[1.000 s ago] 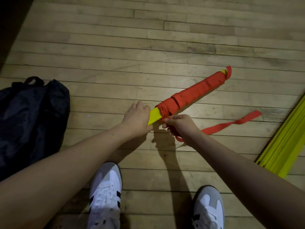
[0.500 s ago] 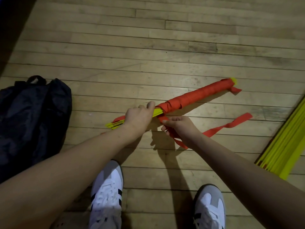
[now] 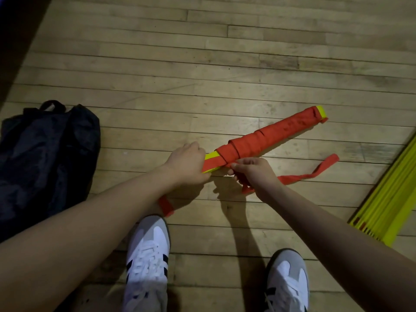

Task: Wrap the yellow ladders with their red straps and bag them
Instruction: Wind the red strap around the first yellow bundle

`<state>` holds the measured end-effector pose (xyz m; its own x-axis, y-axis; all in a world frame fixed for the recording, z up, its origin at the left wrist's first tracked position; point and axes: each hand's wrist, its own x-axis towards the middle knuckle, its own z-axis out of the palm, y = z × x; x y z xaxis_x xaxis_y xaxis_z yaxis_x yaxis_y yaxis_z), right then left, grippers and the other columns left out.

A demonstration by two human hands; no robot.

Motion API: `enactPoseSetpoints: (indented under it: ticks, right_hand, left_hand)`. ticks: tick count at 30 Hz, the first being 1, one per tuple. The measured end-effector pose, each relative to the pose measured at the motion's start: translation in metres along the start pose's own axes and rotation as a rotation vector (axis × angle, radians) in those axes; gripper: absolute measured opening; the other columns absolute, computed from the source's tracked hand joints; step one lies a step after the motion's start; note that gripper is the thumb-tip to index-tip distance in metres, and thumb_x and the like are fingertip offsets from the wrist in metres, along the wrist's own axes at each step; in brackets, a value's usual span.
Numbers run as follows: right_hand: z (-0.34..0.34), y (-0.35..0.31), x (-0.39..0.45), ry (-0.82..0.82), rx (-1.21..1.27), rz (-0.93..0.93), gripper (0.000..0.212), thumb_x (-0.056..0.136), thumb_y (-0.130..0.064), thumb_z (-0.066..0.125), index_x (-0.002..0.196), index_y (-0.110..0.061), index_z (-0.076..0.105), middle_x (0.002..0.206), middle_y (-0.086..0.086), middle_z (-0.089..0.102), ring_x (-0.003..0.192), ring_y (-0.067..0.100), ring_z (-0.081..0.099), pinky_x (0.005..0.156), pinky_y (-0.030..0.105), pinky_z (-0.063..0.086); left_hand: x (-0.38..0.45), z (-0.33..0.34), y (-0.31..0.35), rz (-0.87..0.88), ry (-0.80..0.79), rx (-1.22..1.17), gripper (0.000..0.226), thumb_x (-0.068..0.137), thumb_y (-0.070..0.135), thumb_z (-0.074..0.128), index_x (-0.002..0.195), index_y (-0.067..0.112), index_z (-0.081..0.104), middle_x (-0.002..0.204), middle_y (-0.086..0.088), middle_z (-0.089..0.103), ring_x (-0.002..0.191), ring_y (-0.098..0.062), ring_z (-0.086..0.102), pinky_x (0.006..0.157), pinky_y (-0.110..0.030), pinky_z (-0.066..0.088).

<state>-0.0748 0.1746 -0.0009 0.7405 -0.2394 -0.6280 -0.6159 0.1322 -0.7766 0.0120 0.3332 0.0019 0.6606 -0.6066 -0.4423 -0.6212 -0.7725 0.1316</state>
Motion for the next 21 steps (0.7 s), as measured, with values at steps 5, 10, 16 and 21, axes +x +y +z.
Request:
enactPoseSetpoints:
  ticks: [5, 10, 16, 21]
  right_hand:
    - [0.002, -0.01, 0.011, -0.027, -0.093, -0.05, 0.017, 0.091, -0.004, 0.058, 0.077, -0.002, 0.065, 0.066, 0.005, 0.065, 0.048, 0.008, 0.05, 0.045, 0.018, 0.037]
    - [0.003, -0.027, 0.024, -0.301, -0.241, 0.021, 0.014, 0.091, -0.006, 0.061, 0.08, 0.003, 0.063, 0.066, 0.013, 0.066, 0.049, 0.013, 0.059, 0.048, 0.018, 0.044]
    - [0.005, -0.031, 0.036, -0.409, -0.183, 0.137, 0.028, 0.092, -0.011, 0.061, 0.109, 0.011, 0.062, 0.073, 0.01, 0.069, 0.062, 0.016, 0.065, 0.064, 0.026, 0.053]
    - [0.008, -0.028, 0.033, -0.403, -0.124, 0.127, 0.018, 0.094, -0.01, 0.056, 0.109, -0.001, 0.061, 0.075, 0.004, 0.07, 0.059, 0.011, 0.064, 0.059, 0.021, 0.051]
  left_hand:
    - [0.003, -0.002, -0.004, -0.101, 0.042, -0.145, 0.049, 0.088, 0.042, 0.06, 0.123, 0.013, 0.04, 0.117, -0.009, 0.046, 0.097, -0.027, 0.055, 0.069, -0.033, 0.043]
    - [0.016, -0.008, -0.011, -0.282, 0.055, -0.185, 0.05, 0.09, 0.041, 0.06, 0.124, 0.014, 0.035, 0.103, -0.008, 0.06, 0.09, -0.029, 0.06, 0.064, -0.033, 0.039]
    - [0.036, -0.02, -0.011, -0.282, 0.115, 0.085, 0.047, 0.091, 0.021, 0.057, 0.129, 0.013, 0.031, 0.103, -0.009, 0.064, 0.087, -0.029, 0.063, 0.061, -0.033, 0.038]
    - [0.032, -0.011, -0.008, -0.212, 0.028, -0.005, 0.05, 0.092, 0.024, 0.051, 0.131, 0.009, 0.023, 0.115, -0.018, 0.054, 0.097, -0.034, 0.057, 0.069, -0.037, 0.037]
